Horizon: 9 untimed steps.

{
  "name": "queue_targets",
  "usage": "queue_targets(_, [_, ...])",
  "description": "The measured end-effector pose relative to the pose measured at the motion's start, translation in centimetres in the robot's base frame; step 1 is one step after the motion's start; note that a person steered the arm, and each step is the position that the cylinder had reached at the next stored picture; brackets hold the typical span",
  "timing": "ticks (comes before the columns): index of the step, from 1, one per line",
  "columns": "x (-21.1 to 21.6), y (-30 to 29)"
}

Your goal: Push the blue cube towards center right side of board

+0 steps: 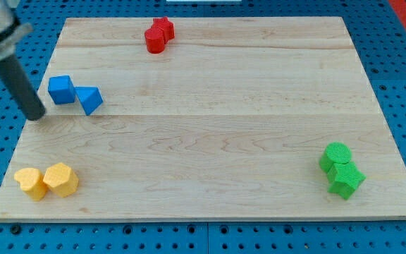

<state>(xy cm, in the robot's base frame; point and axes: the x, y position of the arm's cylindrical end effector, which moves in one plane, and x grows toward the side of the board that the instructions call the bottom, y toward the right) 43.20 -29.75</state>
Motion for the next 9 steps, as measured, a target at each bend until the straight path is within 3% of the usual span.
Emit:
queue_targets(1, [-1.3,-0.7])
queue_targets(2, [-2.7,4.1])
queue_targets(4, [-5.3,4.9])
queue_targets(9, [-5.2,46.1])
